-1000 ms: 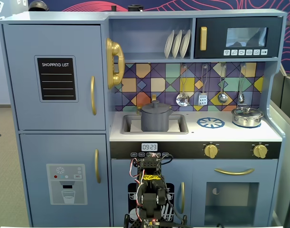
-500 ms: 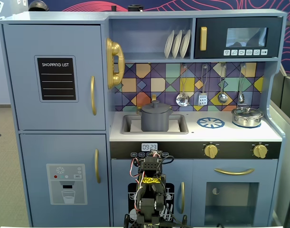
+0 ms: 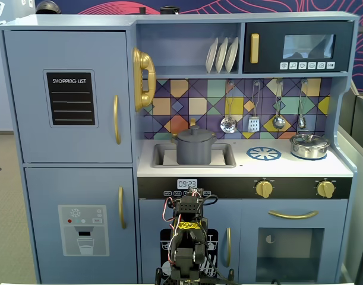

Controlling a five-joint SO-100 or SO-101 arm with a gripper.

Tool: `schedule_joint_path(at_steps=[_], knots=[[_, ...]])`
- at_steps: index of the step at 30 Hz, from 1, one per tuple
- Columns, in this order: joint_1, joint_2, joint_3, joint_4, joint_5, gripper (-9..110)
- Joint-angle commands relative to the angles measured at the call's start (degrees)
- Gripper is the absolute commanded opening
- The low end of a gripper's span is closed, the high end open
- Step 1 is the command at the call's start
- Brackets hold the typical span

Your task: Pick up the lid from the counter and put it on the gray recipient

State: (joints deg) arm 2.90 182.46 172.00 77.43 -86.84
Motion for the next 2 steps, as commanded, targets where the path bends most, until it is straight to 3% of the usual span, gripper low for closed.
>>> schedule_joint_path(at_steps=[1, 2], knots=[[0.97, -0.35, 0.00, 10.20, 0.26, 7], [0.97, -0.35, 0.00, 10.20, 0.26, 7]])
